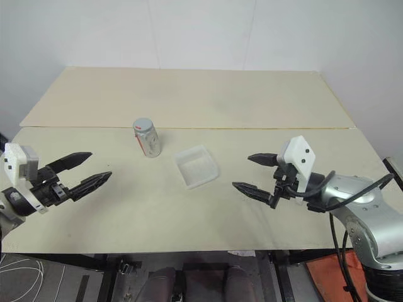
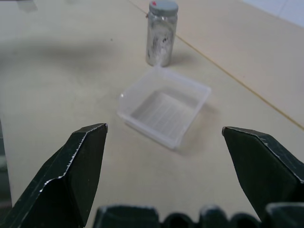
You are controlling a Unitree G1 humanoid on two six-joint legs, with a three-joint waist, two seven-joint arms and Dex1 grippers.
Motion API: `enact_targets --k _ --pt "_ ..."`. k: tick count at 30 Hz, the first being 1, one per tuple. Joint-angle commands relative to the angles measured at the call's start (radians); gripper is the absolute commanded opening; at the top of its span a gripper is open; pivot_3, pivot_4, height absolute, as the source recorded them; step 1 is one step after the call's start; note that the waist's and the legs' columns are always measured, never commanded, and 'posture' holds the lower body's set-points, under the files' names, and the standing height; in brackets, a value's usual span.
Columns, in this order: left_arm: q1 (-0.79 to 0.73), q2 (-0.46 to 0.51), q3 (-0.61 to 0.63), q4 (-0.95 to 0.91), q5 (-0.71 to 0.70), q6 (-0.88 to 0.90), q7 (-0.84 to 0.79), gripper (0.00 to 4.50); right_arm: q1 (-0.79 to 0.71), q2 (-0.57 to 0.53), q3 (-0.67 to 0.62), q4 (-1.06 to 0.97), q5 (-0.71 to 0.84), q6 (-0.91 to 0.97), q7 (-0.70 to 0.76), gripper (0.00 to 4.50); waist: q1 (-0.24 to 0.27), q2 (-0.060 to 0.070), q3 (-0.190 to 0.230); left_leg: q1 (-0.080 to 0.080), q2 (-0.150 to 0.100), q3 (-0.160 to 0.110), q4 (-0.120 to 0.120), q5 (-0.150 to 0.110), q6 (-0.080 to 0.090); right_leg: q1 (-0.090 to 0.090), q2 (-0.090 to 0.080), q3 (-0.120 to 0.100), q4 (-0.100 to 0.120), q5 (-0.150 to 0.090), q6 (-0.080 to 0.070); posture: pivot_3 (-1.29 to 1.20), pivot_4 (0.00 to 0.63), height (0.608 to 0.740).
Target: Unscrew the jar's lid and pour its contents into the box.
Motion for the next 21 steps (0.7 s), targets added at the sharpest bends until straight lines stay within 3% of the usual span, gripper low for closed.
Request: enact_targets --k 1,5,13,21 --pt "-0.003 0.005 0.025 -0.042 -0.018 -0.002 0.032 4.48 -0.027 0.003 0.001 -0.004 0.002 -0.021 0.003 4.5 0.0 0.0 0.0 0.0 0.0 0.0 0.0 0.0 0.0 0.0 0.0 0.0 0.0 0.0 0.0 0.0 0.15 0.74" --pt "-0.026 -0.008 -0.015 -0.031 0.006 -0.018 0.071 4.48 -0.055 0.008 0.041 0.031 -0.039 -0.053 0.018 4.5 0.002 0.0 0.0 0.0 -0.001 0.0 0.0 0.0 0.0 0.0 0.0 0.0 0.0 0.0 0.0 0.0 0.15 0.74" --pt "-0.177 -0.145 -0.219 0.082 0.163 -0.122 0.201 4.48 -0.102 0.03 0.052 0.03 -0.05 -0.083 0.024 4.5 0.002 0.0 0.0 0.0 -0.001 0.0 0.0 0.0 0.0 0.001 0.0 0.0 -0.001 0.001 0.001 0.0 0.15 0.74" --pt "-0.348 -0.246 -0.337 0.34 0.312 -0.295 0.224 4.48 -0.101 -0.003 0.031 0.006 -0.051 -0.082 0.042 4.5 0.001 0.0 0.0 0.0 -0.001 0.0 0.0 0.0 0.0 0.001 0.001 -0.001 -0.001 0.001 0.001 0.0 0.15 0.74"
